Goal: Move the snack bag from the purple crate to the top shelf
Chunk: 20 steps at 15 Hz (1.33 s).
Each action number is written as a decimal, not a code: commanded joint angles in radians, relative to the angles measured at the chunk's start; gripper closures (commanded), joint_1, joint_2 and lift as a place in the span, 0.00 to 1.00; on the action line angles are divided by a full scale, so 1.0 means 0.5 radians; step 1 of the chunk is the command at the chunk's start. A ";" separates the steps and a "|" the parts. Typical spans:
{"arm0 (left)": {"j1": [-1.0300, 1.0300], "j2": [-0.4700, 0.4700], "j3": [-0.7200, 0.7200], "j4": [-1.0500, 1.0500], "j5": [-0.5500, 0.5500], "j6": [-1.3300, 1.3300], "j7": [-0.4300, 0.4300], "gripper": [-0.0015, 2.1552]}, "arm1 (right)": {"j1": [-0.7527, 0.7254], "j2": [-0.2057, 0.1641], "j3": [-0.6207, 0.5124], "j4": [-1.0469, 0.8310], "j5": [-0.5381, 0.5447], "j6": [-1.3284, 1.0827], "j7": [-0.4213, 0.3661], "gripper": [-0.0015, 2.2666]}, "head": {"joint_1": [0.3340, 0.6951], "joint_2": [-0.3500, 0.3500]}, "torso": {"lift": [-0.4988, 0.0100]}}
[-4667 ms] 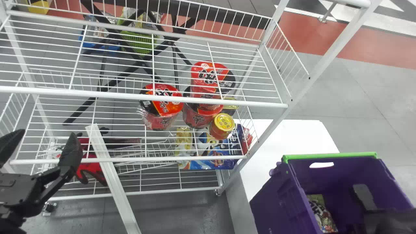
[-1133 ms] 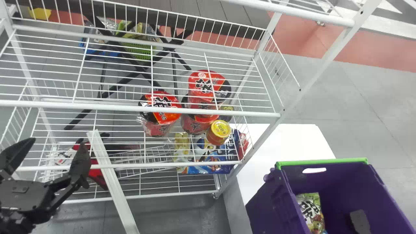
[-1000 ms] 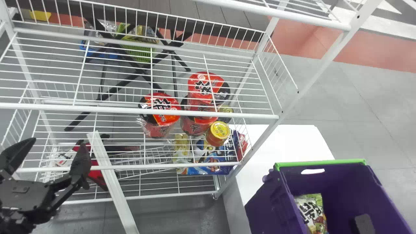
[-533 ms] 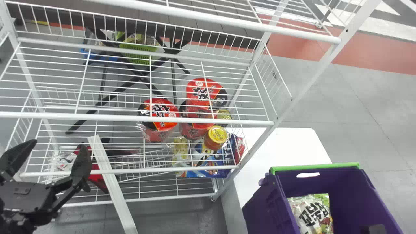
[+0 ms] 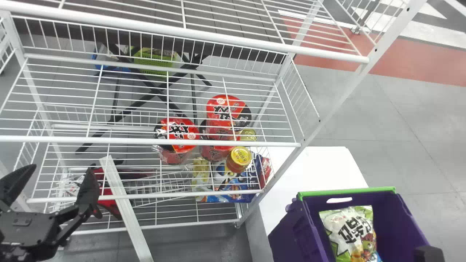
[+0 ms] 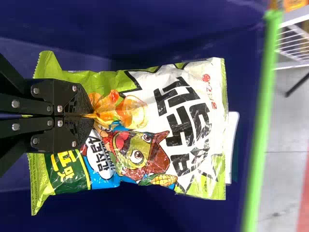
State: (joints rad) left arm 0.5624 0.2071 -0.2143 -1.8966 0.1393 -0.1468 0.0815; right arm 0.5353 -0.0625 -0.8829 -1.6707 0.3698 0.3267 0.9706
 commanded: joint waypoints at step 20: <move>0.019 0.000 -0.001 -0.072 -0.003 0.016 0.000 0.03 | -0.015 0.033 -0.060 -0.205 -0.028 0.217 0.099 0.81 | 1.00 0.00 | 0.48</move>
State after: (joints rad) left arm 0.5721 0.2071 -0.2148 -1.9314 0.1380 -0.1412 0.0813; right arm 0.5267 -0.0463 -0.9108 -1.7701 0.3563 0.4326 1.0201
